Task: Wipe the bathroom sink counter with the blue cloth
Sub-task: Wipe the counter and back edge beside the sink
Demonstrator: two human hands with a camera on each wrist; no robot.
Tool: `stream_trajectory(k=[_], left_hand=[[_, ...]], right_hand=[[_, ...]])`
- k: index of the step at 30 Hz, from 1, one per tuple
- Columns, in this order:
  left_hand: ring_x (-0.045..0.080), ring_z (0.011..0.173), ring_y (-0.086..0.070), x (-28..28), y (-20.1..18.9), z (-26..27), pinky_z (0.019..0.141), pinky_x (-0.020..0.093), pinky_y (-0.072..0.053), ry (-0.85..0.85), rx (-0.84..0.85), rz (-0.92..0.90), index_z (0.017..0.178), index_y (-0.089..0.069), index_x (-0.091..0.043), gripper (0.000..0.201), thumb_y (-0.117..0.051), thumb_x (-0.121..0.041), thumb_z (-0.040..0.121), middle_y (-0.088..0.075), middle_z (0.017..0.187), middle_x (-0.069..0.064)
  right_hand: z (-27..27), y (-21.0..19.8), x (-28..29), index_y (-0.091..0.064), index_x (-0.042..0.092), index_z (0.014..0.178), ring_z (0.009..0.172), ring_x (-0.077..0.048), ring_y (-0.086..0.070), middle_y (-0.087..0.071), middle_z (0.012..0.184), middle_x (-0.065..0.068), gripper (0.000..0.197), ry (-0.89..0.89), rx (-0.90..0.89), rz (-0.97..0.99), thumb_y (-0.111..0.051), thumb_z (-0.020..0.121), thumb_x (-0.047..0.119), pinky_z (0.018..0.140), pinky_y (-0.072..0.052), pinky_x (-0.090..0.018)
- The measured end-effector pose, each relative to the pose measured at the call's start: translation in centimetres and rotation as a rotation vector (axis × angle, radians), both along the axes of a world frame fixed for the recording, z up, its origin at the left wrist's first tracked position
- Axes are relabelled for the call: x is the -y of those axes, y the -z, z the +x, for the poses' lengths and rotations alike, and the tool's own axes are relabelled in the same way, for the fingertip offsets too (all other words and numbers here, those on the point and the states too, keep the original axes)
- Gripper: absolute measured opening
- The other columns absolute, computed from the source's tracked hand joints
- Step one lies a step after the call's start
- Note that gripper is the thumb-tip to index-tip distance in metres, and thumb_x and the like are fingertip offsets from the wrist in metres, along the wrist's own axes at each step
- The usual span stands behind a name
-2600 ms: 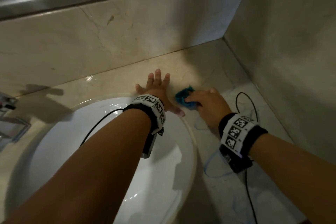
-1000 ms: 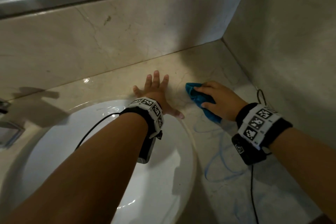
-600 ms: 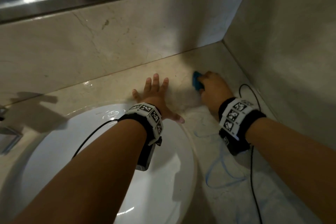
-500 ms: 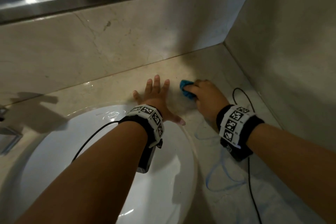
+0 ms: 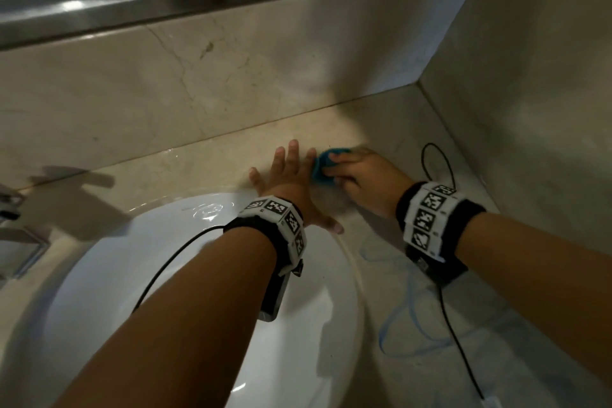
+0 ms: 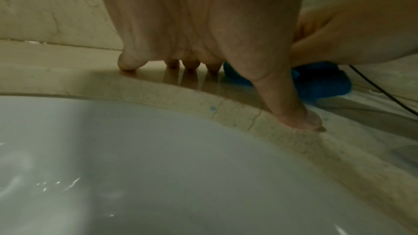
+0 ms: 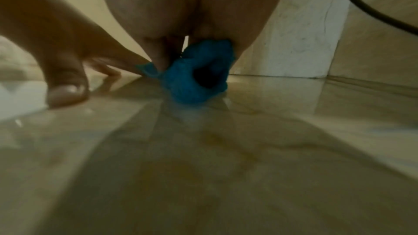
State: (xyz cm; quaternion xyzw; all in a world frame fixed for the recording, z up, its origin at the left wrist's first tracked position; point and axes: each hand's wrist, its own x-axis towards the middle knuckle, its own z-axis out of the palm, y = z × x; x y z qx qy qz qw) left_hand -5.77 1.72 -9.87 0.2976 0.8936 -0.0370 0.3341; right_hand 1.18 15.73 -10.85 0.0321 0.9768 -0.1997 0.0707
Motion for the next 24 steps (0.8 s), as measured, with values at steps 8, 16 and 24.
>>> stream_trajectory(k=[8,16,24], left_hand=[[0.020,0.143,0.025,0.3,0.4,0.0,0.111,0.063,0.004,-0.007,0.007,0.032,0.145,0.021,-0.037,0.142,-0.074,-0.075,0.046,0.034,0.152,-0.006],[0.022,0.143,0.024,0.0,0.0,-0.2,0.111,0.065,-0.001,0.002,0.010,-0.006,0.145,0.022,-0.036,0.144,-0.074,-0.075,0.046,0.035,0.151,-0.004],[0.022,0.143,0.023,0.4,0.2,-0.1,0.111,0.065,0.000,0.009,0.006,0.034,0.146,0.019,-0.036,0.142,-0.074,-0.075,0.046,0.033,0.152,-0.004]], right_hand=[[-3.0,0.7,-4.3,-0.053,0.011,0.130,0.124,-0.032,-0.045,-0.049,0.136,-0.016,0.038,0.449,0.058,0.002,-0.046,0.093,0.012,0.104,-0.032,-0.031],[4.5,-0.6,1.1,-0.052,0.019,0.131,0.131,-0.025,-0.038,-0.041,0.145,-0.004,0.042,0.062,0.100,0.013,-0.047,0.090,0.010,0.111,-0.019,-0.024],[5.2,0.1,-4.8,-0.056,0.013,0.127,0.120,-0.030,-0.051,-0.052,0.134,-0.015,0.042,0.548,-0.025,-0.067,-0.046,0.089,-0.002,0.100,-0.035,-0.022]])
